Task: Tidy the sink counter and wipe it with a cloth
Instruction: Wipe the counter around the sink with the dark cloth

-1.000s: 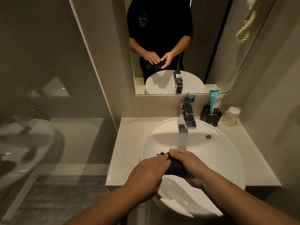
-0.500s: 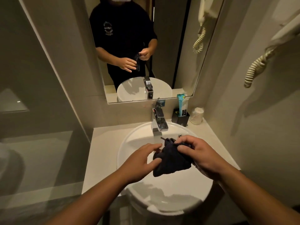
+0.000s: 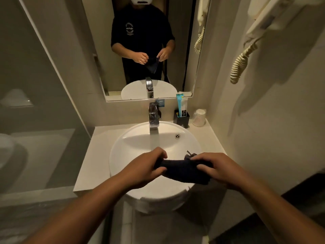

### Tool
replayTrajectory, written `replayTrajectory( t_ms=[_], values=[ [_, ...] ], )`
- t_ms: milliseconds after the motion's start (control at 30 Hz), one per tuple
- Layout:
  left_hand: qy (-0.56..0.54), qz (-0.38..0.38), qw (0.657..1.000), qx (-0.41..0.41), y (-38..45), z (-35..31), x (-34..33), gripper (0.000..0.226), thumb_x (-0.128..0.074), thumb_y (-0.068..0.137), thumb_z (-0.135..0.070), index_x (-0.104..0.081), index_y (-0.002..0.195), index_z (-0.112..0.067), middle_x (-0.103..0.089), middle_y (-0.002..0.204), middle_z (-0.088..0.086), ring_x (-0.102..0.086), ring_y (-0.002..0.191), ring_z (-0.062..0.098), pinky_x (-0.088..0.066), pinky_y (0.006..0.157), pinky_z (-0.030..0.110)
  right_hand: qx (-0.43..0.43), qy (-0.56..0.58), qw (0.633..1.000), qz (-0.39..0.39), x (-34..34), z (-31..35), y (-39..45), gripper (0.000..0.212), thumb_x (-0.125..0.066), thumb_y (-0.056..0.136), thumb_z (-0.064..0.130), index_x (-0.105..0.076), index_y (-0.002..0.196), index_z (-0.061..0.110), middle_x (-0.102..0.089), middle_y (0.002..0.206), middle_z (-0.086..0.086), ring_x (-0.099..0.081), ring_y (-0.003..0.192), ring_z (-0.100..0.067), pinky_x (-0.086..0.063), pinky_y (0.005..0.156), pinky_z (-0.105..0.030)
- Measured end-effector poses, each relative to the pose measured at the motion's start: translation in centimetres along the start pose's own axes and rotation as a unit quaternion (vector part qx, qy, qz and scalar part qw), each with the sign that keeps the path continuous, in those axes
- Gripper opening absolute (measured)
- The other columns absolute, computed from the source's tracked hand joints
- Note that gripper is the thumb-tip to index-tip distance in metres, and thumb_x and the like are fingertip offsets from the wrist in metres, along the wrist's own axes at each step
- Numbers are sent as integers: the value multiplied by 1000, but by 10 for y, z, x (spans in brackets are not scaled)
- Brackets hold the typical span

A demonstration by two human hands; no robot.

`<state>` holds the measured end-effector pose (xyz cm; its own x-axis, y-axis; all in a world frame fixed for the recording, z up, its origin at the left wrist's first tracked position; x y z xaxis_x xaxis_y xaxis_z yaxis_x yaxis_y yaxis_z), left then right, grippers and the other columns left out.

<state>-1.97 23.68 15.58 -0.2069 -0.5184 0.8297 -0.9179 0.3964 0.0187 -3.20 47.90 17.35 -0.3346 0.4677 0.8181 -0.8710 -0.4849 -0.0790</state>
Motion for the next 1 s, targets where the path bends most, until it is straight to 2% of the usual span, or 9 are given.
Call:
replayTrajectory(
  t_ms=[100,233,267,367,433,567,667,767,1000],
  values=[
    [12,-29,999,37,-19,-23,-20,42,-58,92,-35,-44,132,-31,-52,101,-18,-51,89,4,-41,79,18,25,-49,998,-29,-6,-15,-23,22,-59,91,22,-66,111,29,-64,110,14,-57,101,-5,-34,78,-5],
    [-21,-8,998,53,-52,-43,-38,24,-60,91,-31,-57,115,-34,-55,103,-24,-51,92,-5,-41,80,18,51,-35,996,-68,-24,-25,-57,12,-62,89,22,-67,100,24,-43,122,13,-46,114,-6,-40,96,-20],
    [-38,3,997,62,-62,-46,-41,22,-60,91,-29,-58,111,-36,-56,103,-24,-51,94,-6,-42,81,16,64,-31,995,-68,-30,-27,-65,11,-62,89,22,-67,98,24,-44,124,12,-45,116,-6,-41,98,-25],
    [-118,28,987,101,-92,-50,-51,21,-61,90,-23,-59,104,-39,-61,99,-24,-55,97,-7,-43,81,10,93,22,995,-9,-49,-31,-82,11,-56,90,25,-61,96,32,-59,117,10,-50,115,-4,-46,98,-28],
    [-184,52,974,125,-107,-49,-57,23,-61,90,-15,-63,105,-33,-64,98,-22,-58,96,-4,-44,80,9,83,58,993,57,-61,-32,-88,15,-54,92,27,-55,94,41,-63,109,14,-54,109,3,-48,93,-26],
    [-226,105,955,163,-114,-26,-66,24,-59,92,-14,-64,113,-25,-66,100,-19,-59,99,-3,-44,83,11,49,111,987,103,-81,-35,-75,11,-53,94,29,-60,98,36,-64,96,18,-59,93,2,-50,79,-20],
    [-142,71,967,200,-88,15,-74,22,-55,95,-20,-64,114,-26,-66,108,-14,-59,102,2,-48,91,24,3,92,993,76,-102,-46,-36,10,-55,93,33,-55,100,39,-62,101,18,-57,92,2,-48,80,-21],
    [-7,14,970,242,-46,60,-90,24,-51,96,-25,-60,118,-22,-65,114,-1,-59,104,16,-48,93,38,-66,46,996,46,-128,-58,15,13,-54,94,33,-50,106,34,-62,106,5,-54,90,-8,-44,76,-21],
    [168,31,946,274,-3,107,-121,26,-44,97,-34,-54,118,-23,-67,111,5,-61,98,27,-42,91,40,-144,-76,987,14,-160,-76,61,28,-54,93,38,-52,118,26,-64,110,-7,-57,100,-24,-47,87,-33]
  ],
)
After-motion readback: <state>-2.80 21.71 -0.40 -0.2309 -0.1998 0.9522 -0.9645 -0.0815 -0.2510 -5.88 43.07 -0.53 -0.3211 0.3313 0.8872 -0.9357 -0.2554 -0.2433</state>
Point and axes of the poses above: each hand's wrist, its own y-axis towards the middle knuckle, its own x-axis out of the back of the hand, z = x × y, the point moved 2 cm from there along y, towards the middle knuckle
